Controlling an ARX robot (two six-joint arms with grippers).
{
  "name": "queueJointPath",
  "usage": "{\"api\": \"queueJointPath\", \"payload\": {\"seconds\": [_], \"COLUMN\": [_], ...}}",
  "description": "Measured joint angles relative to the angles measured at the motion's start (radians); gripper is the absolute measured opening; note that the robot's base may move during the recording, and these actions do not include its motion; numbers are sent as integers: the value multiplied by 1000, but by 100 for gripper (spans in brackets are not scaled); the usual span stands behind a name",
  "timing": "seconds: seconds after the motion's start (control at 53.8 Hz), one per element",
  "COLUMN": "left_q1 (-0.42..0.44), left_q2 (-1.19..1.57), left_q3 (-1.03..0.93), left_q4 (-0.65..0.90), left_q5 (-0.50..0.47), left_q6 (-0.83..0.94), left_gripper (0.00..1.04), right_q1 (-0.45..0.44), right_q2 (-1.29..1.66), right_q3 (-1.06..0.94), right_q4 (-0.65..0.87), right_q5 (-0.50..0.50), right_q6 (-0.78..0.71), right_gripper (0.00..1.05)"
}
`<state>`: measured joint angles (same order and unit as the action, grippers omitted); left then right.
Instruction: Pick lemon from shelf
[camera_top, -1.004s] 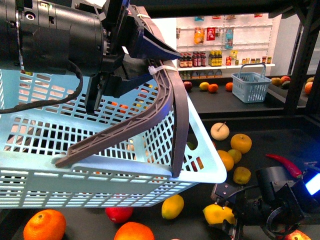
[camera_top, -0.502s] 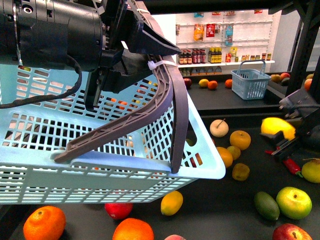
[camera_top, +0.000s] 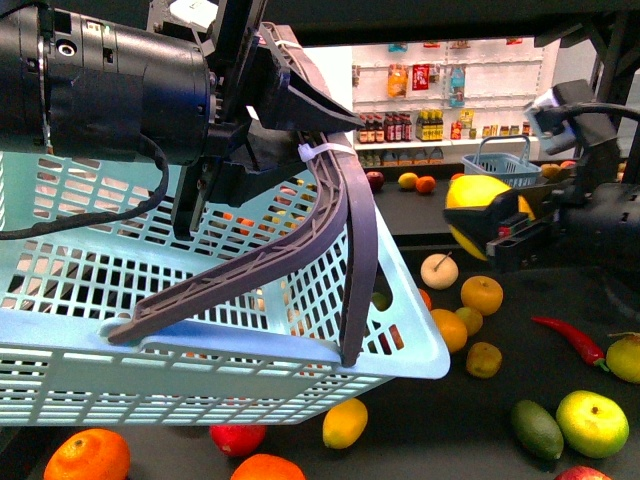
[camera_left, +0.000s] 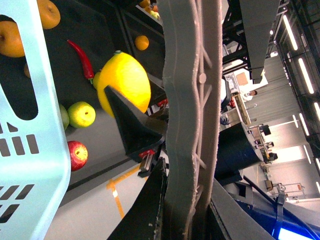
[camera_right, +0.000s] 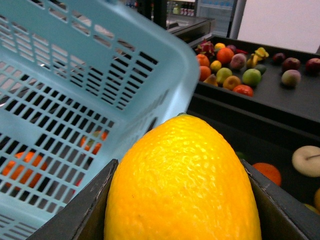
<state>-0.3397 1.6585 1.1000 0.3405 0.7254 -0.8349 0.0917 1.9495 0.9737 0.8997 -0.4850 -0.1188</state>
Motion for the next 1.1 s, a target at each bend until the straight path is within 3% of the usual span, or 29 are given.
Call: {"api": "queueJointPath", "payload": {"seconds": [0.446,0.744,0.967,1.097], "left_q1": [0,0,0,0], "left_q2": [0,0,0,0], "left_q3": [0,0,-3,-3], "left_q4": [0,0,0,0], "left_q5": [1,4,-4,-4], "left_q6": [0,-3,0,-5], "left_gripper": [12,12,12,12], "right_q1": [140,150,60,-87], "right_q2": [42,48,39,18], "right_q3": [18,37,55,86], "right_q4": [-74,-73,-38,-24], "right_q5": [78,78,67,42], "right_q6": [13,83,153,171], "right_gripper": [64,104,102,102]}}
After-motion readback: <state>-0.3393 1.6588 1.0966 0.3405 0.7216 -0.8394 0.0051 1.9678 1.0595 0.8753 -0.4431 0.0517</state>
